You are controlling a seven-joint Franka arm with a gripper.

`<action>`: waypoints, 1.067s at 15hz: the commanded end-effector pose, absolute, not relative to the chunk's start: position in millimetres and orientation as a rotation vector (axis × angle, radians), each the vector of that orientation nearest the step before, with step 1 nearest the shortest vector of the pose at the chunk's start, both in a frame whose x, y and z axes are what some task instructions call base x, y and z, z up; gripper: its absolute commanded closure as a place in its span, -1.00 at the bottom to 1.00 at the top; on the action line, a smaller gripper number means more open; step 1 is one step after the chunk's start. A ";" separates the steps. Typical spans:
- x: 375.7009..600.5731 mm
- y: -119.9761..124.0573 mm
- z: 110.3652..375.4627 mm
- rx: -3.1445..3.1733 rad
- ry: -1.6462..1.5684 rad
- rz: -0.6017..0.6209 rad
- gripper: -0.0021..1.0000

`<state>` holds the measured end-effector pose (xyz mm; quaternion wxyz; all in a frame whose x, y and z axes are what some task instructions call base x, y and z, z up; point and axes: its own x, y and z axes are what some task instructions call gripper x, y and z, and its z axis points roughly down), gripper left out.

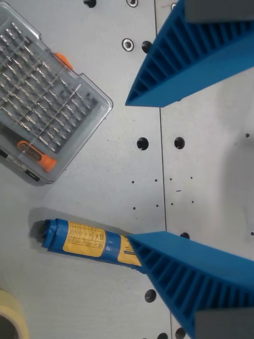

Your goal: Move above the blue bag

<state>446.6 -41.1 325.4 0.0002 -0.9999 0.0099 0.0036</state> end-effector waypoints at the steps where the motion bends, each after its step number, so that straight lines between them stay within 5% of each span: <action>1: 445.3 -38.3 322.6 -3.143 0.080 -0.004 -1.00; 16: 435.1 -8.6 267.2 -3.121 0.342 -0.077 -1.00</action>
